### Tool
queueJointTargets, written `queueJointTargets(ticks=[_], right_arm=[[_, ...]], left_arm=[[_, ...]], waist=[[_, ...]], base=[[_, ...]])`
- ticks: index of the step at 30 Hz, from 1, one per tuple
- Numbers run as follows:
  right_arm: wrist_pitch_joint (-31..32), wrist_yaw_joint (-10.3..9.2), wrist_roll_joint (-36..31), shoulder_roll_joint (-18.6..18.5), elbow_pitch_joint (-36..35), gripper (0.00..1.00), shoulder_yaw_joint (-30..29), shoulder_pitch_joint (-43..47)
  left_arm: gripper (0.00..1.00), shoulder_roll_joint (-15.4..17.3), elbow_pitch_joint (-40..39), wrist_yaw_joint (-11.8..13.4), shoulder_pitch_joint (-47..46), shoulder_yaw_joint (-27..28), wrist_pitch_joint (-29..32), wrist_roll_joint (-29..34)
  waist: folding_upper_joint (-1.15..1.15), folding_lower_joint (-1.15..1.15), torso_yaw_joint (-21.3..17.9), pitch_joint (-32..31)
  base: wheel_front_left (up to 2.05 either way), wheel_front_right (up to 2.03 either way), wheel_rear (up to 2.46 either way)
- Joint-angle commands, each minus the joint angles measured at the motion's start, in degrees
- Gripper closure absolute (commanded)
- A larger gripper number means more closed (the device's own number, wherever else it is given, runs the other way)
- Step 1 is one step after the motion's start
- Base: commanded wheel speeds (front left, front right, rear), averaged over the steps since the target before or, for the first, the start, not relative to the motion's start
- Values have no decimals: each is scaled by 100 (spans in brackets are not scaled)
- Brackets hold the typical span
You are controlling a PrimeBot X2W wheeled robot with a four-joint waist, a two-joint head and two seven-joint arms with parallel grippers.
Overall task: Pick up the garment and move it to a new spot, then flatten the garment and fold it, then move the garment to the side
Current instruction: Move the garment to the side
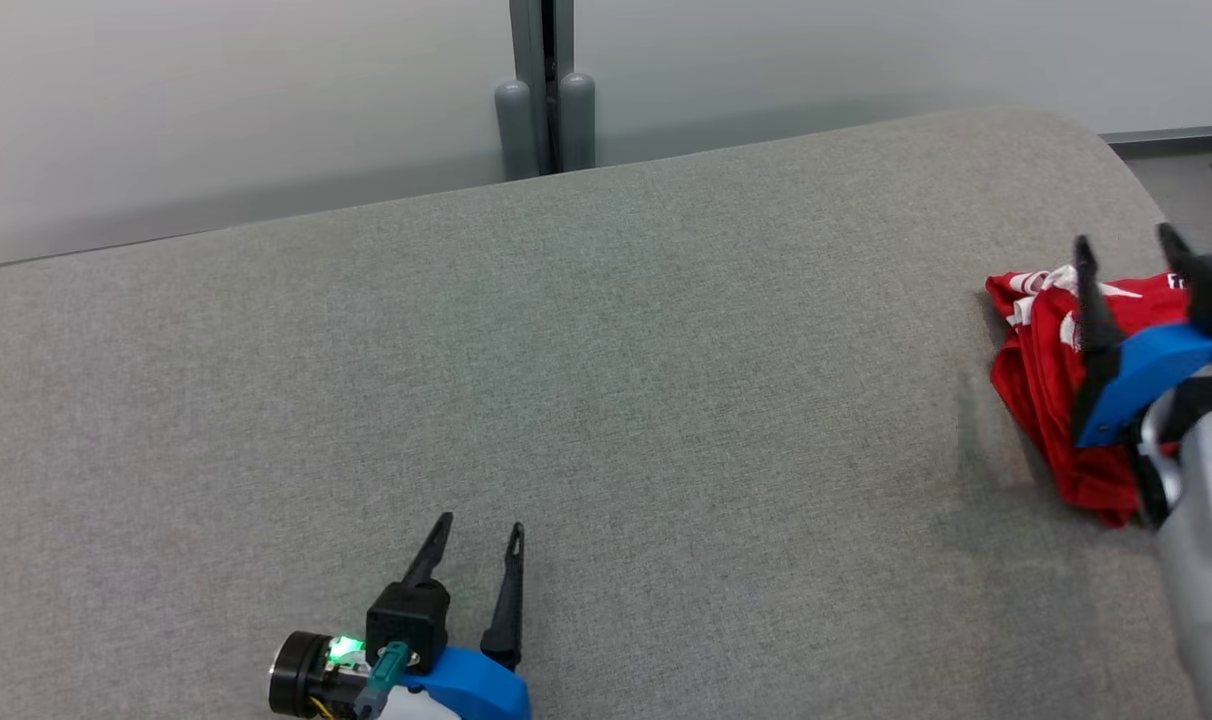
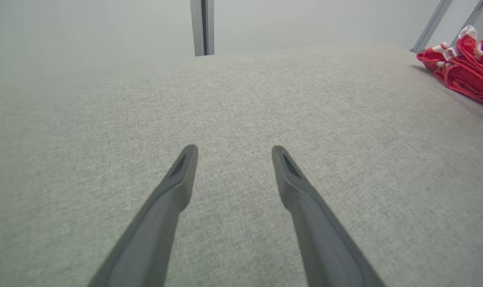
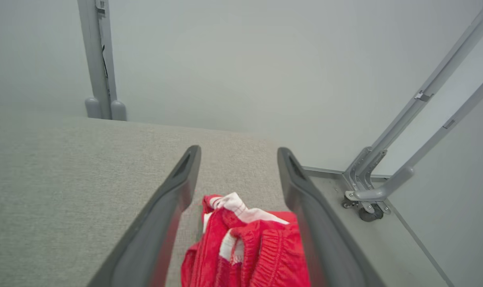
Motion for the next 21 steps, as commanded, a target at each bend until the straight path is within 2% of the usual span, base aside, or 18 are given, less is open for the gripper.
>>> queueJointTargets(ticks=[1,6,10,13,21], right_arm=[[-20,-2,63,284,-453,0,26,409],[-23,-2,328,1000,-1320,0,166,1338],[-24,-2,503,1338,-1667,0,303,1962],[-24,-2,560,1478,-1814,0,375,2335],[-24,-2,803,1534,-2008,0,550,2810]], left_arm=[[0,11,-56,94,22,136,-25,44],[0,9,-143,282,114,452,-25,130],[0,10,-199,324,234,709,-25,217],[0,9,-256,326,307,852,-25,275],[0,11,-349,418,482,1055,-25,196]], waist=[[0,0,25,-42],[0,0,140,-182],[0,0,227,-276],[0,0,292,-346],[0,0,473,-486]], base=[[0,0,0],[0,0,0],[0,0,0],[0,0,0],[0,0,0]])
